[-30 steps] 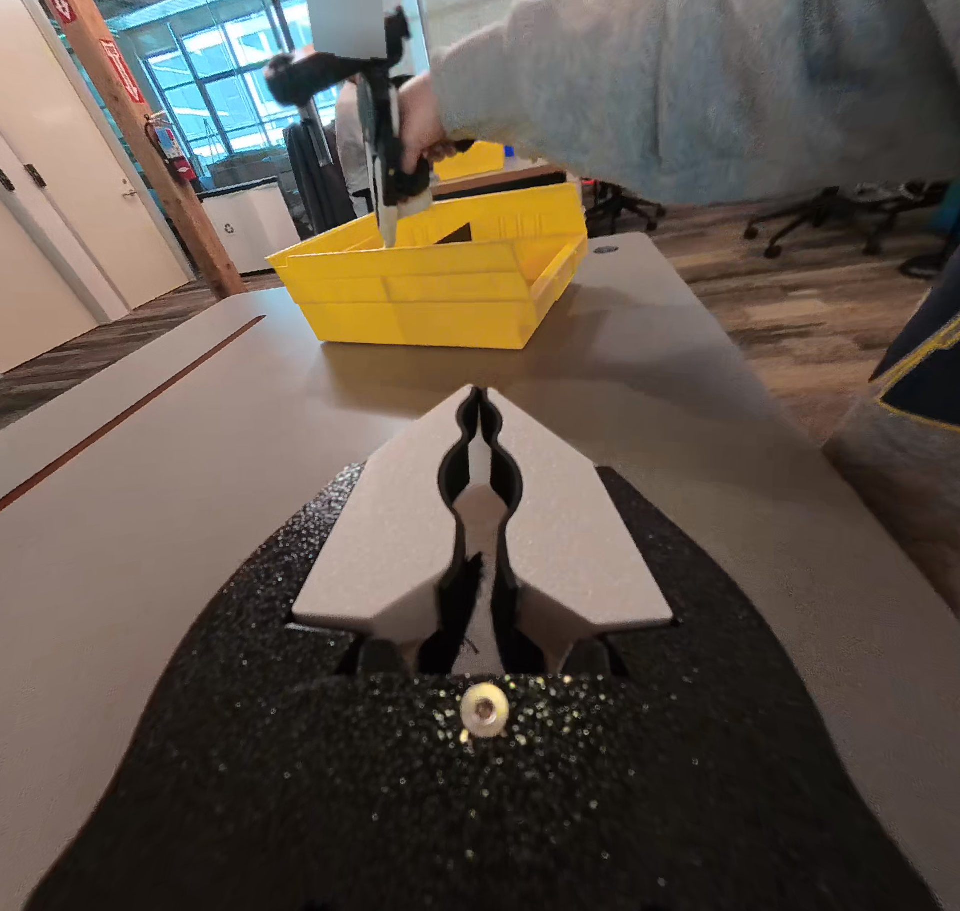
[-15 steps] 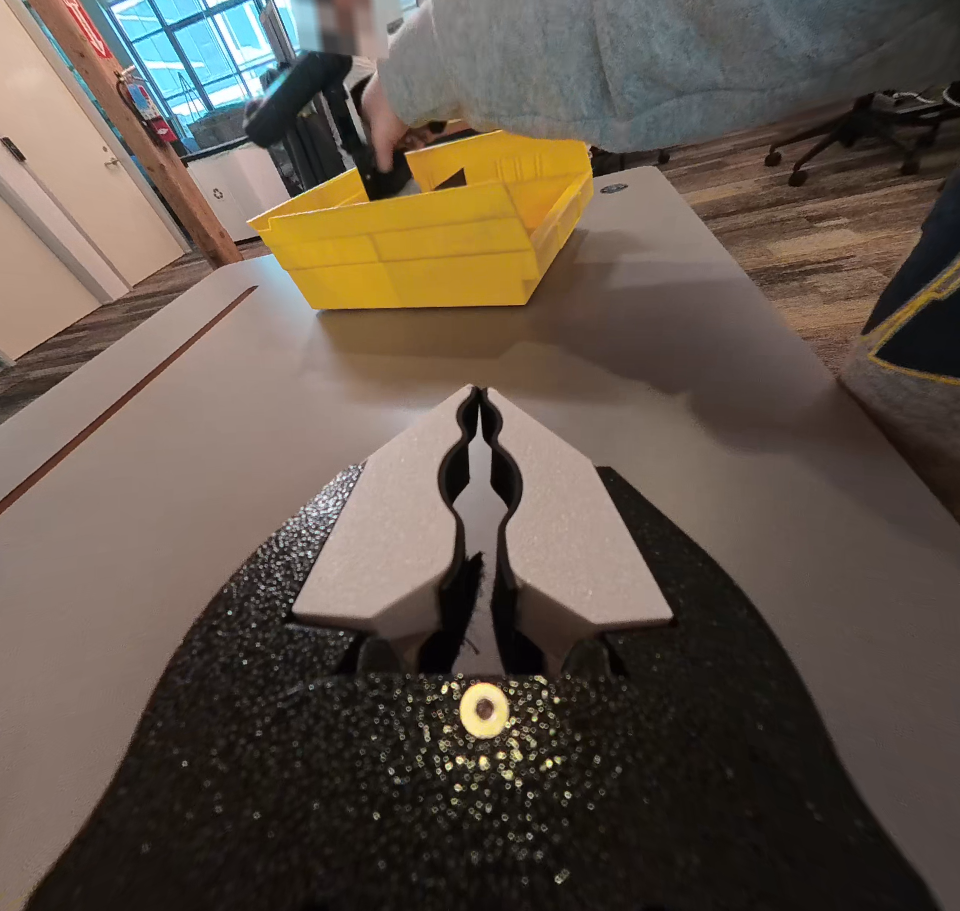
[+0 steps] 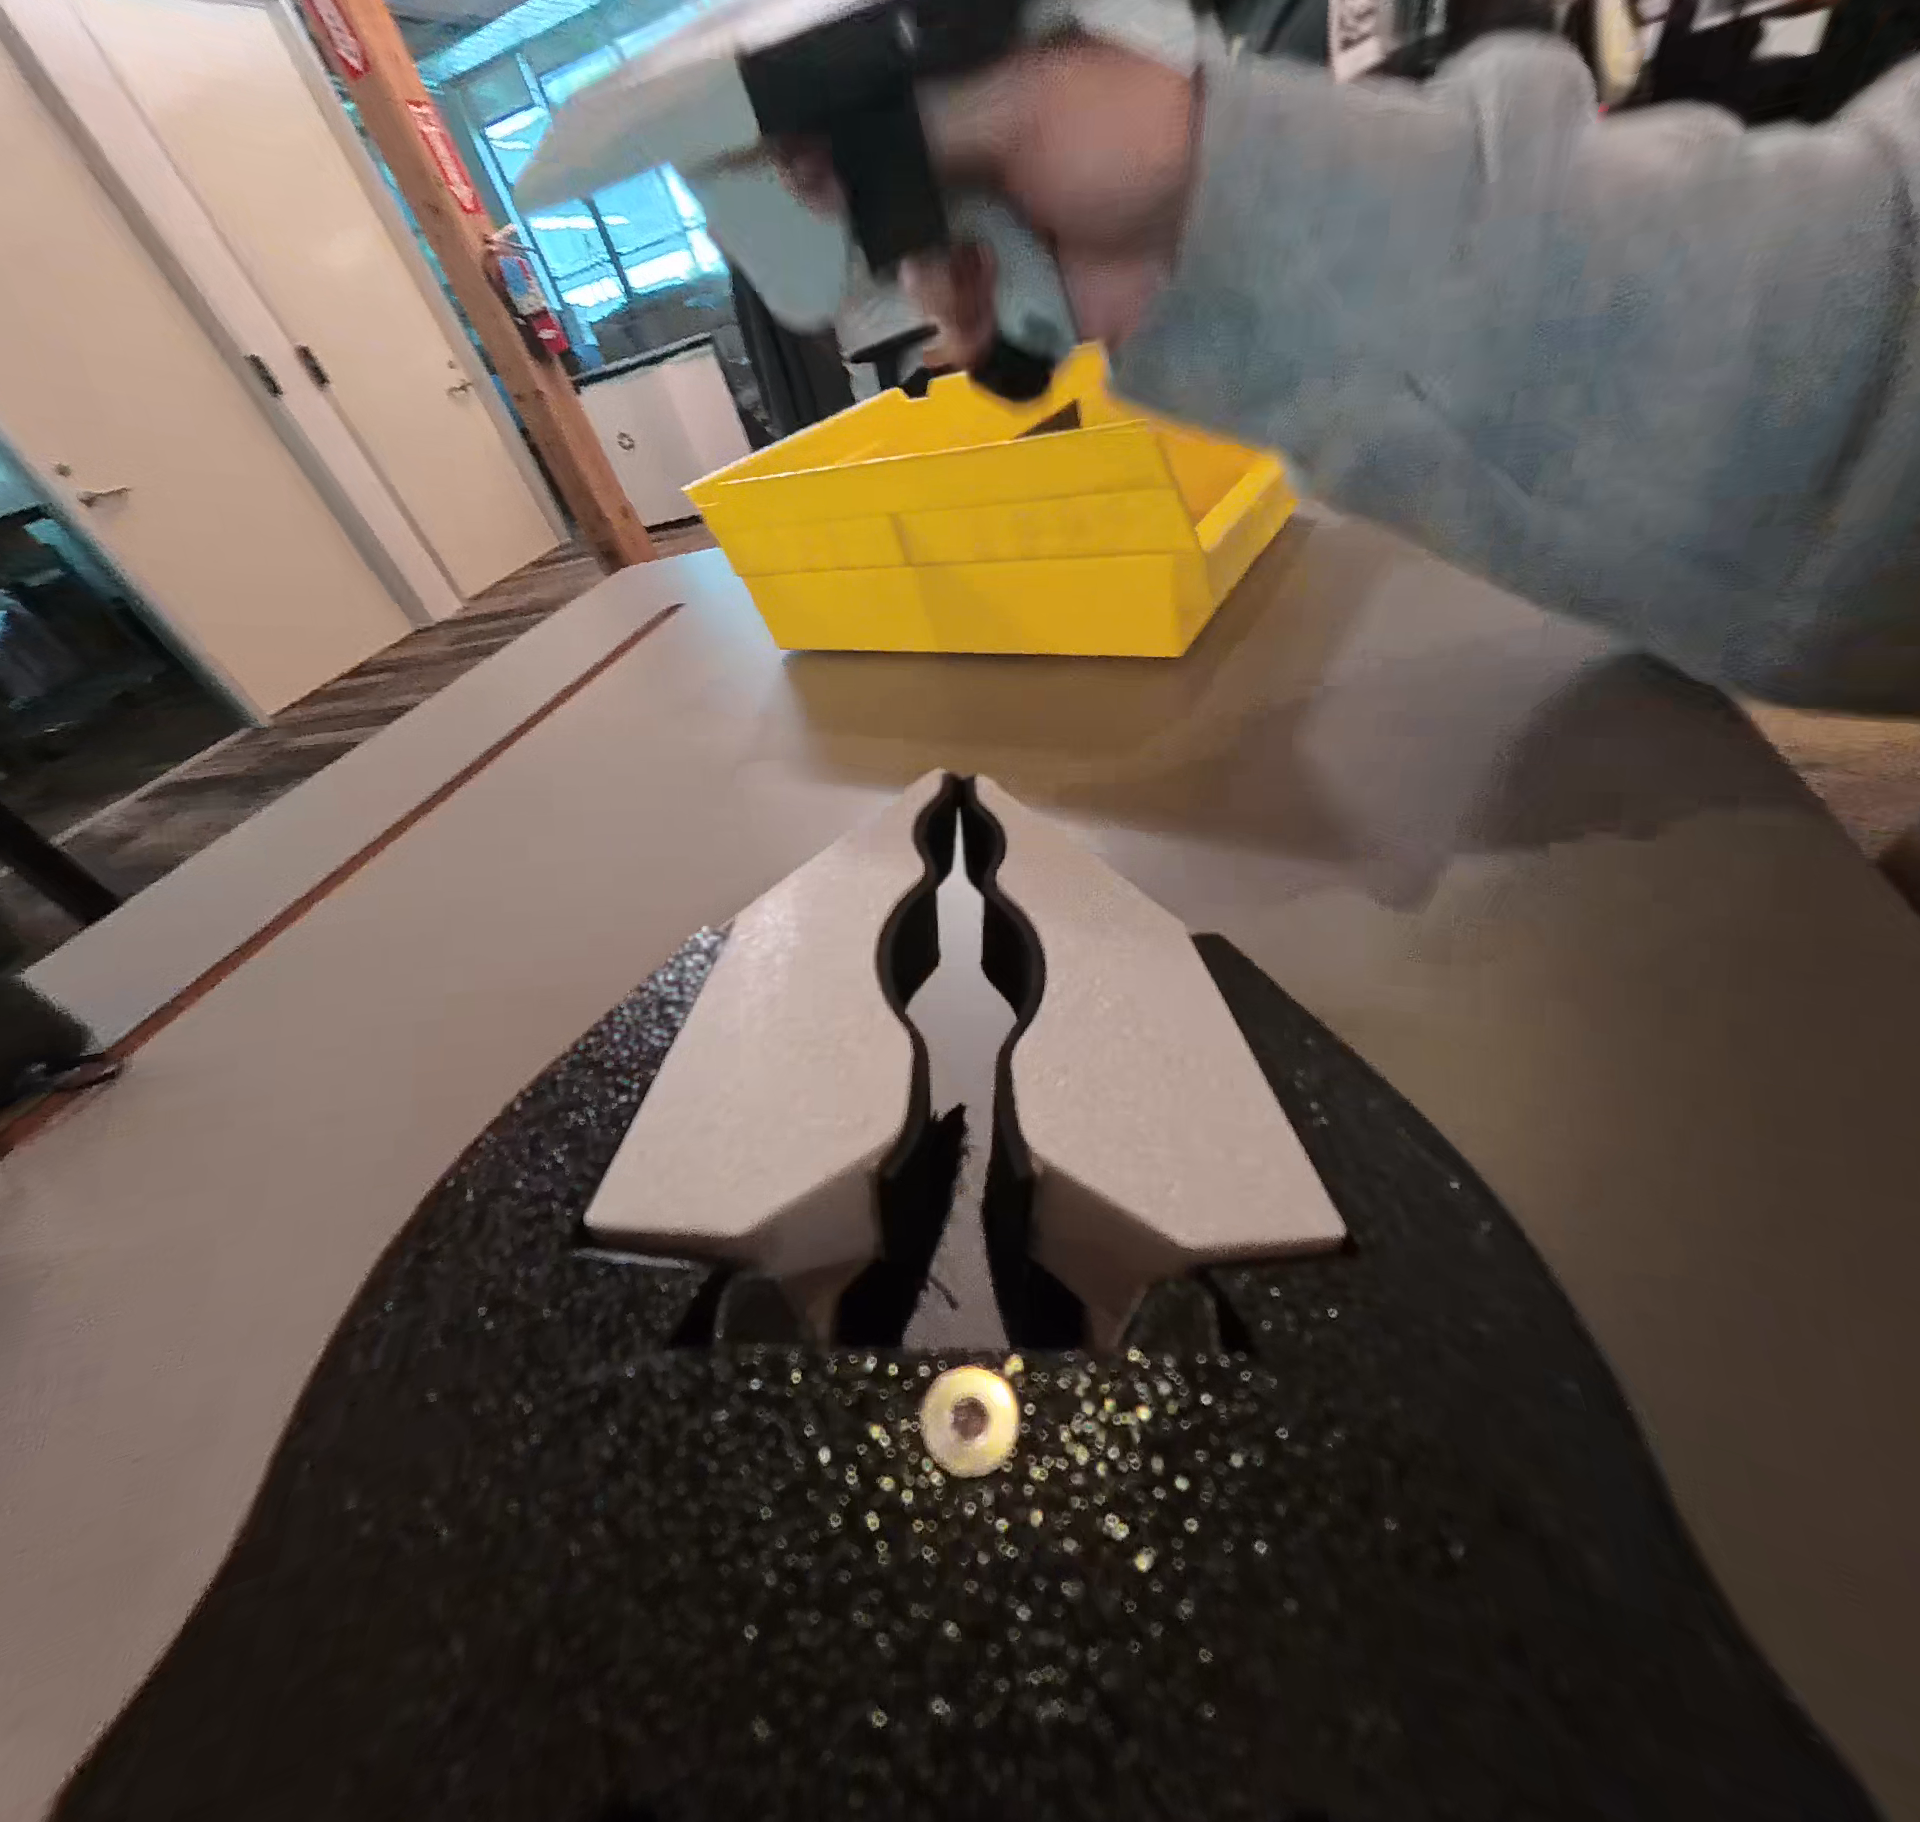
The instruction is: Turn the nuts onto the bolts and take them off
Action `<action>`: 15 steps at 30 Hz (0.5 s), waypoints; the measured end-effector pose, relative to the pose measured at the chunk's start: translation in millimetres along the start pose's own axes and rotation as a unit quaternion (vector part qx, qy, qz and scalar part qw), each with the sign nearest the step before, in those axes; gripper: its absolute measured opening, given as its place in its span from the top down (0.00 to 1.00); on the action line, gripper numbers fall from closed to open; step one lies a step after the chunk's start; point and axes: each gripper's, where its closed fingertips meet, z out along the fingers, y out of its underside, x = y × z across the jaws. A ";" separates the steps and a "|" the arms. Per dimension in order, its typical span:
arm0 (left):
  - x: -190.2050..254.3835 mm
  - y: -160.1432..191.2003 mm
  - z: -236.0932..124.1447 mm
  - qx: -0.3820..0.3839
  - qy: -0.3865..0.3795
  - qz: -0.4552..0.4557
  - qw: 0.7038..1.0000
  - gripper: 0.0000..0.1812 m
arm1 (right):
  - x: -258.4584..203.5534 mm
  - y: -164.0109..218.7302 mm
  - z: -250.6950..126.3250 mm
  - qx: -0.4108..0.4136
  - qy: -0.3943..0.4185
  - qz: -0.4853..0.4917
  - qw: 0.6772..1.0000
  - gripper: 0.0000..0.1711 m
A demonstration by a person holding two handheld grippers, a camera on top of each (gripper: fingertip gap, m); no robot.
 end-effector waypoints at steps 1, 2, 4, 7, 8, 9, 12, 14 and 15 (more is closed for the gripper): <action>-5.6 -0.4 -1.9 0.003 -0.014 0.001 1.000 1.00 | -16.0 2.4 7.6 0.037 0.004 0.012 0.999 0.93; -11.6 -0.6 -3.8 0.006 -0.029 -0.001 1.000 1.00 | -27.3 9.8 16.0 0.063 0.016 0.031 0.997 0.95; -20.3 -0.6 -7.8 0.009 -0.047 -0.008 0.999 1.00 | -57.6 31.3 33.0 0.092 -0.020 0.066 0.993 1.00; -25.2 -4.7 -12.7 0.026 -0.052 -0.019 0.998 1.00 | -70.0 48.5 44.0 0.140 0.013 0.062 0.988 1.00; -25.1 -6.2 -13.4 0.031 -0.050 -0.022 0.998 1.00 | -69.8 46.8 43.9 0.144 0.027 0.048 0.988 1.00; -25.0 -7.2 -13.6 0.033 -0.050 -0.023 0.998 1.00 | -72.6 43.4 41.9 0.153 0.032 0.023 0.988 1.00; -21.3 -8.3 -13.8 0.023 -0.045 -0.010 0.999 0.99 | -76.2 51.8 34.9 0.175 0.072 -0.043 0.981 1.00; -21.2 -18.1 -19.1 -0.006 -0.041 -0.056 0.998 0.96 | -88.6 62.0 39.3 0.148 0.043 -0.067 0.986 1.00; -28.4 -35.0 -26.1 0.002 -0.060 -0.119 0.991 0.93 | -93.8 65.1 42.2 0.139 0.025 -0.058 0.988 1.00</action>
